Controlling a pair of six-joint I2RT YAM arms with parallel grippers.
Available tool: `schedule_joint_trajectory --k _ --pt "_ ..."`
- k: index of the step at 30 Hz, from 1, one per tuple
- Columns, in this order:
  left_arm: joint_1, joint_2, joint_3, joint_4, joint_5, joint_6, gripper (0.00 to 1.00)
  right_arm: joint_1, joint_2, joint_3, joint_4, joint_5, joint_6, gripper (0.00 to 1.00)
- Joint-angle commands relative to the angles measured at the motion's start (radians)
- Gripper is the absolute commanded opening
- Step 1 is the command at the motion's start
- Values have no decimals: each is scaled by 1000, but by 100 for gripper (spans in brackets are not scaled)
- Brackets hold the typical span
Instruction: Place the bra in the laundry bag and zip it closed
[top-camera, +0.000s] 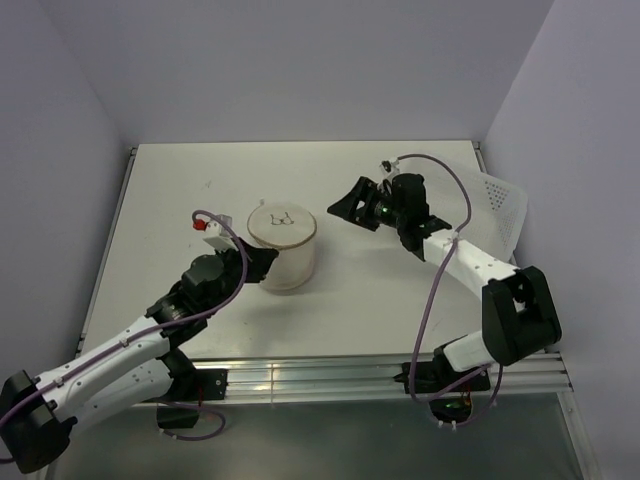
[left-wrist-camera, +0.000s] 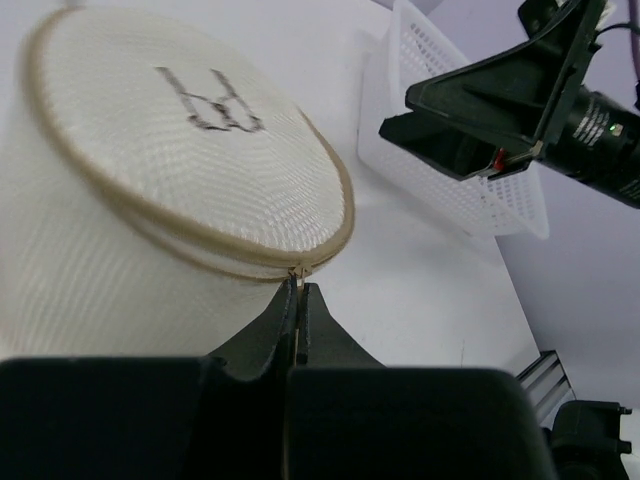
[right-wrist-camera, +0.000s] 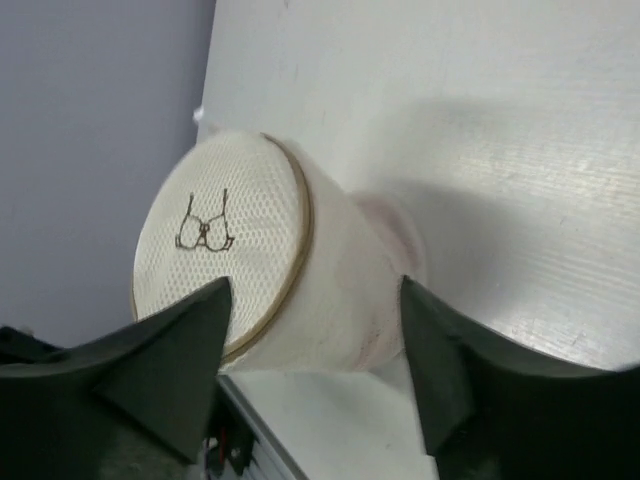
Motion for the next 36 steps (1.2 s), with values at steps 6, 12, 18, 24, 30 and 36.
schedule_joint_trajectory --k 6,12,18,24,30,36 --pt "-55 197 47 232 134 -39 0 156 -288 -238 101 205 97 79" --pt "-82 280 66 309 166 -47 0 272 -279 -289 212 228 204 78" --pt "-90 249 23 303 157 -68 0 272 -199 -240 250 230 195 68" --pt "-90 226 4 280 151 -73 0 272 -116 -226 325 205 247 23" --pt "-90 182 4 193 102 -30 0 224 -111 -197 266 210 189 0" --pt "-76 100 3 41 22 28 0 43 -67 -109 214 40 102 0"
